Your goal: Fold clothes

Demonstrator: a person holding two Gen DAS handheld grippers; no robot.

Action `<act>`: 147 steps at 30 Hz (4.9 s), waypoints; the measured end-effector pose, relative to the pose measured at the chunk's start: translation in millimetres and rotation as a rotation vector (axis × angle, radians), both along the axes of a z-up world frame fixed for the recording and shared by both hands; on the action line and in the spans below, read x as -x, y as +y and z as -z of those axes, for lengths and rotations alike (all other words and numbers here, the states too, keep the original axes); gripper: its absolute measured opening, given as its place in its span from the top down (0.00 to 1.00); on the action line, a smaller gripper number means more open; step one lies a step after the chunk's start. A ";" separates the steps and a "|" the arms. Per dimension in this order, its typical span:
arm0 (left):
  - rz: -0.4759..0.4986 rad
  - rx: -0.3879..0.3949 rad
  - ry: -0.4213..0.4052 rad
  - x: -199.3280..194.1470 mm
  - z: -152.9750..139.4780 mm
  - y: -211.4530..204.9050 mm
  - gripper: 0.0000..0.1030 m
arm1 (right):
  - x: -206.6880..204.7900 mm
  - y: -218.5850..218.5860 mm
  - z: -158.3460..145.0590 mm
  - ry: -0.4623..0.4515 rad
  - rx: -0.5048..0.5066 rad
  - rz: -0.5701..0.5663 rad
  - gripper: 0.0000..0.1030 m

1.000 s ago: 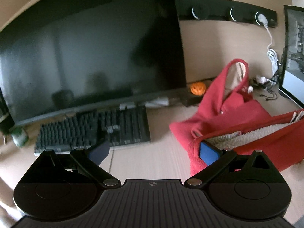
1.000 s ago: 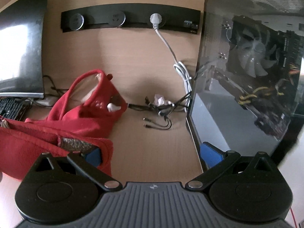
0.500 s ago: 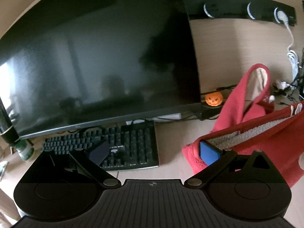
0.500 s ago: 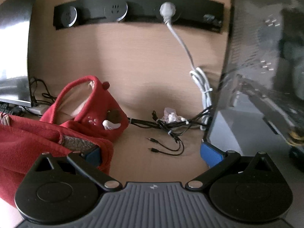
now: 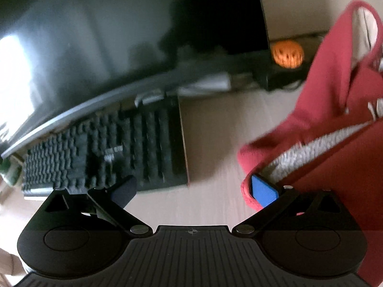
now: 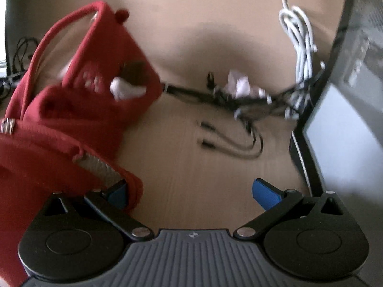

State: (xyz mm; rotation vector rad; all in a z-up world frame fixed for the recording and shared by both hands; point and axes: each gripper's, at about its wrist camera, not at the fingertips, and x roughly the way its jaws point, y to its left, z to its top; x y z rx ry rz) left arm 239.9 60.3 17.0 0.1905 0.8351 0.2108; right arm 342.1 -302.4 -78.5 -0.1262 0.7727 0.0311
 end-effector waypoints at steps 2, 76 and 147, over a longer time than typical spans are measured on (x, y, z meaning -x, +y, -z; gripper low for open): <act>0.005 0.009 0.025 5.4 8.2 0.5 0.00 | 16.1 -2.8 6.5 0.009 -0.010 0.007 0.00; -0.030 0.140 -0.072 15.8 20.6 -31.0 0.00 | 74.1 55.3 -64.8 -0.036 -0.454 -0.325 0.00; 0.299 0.321 -0.174 44.1 6.5 -163.5 0.06 | 97.5 30.3 -73.4 -0.244 -0.332 -0.085 0.04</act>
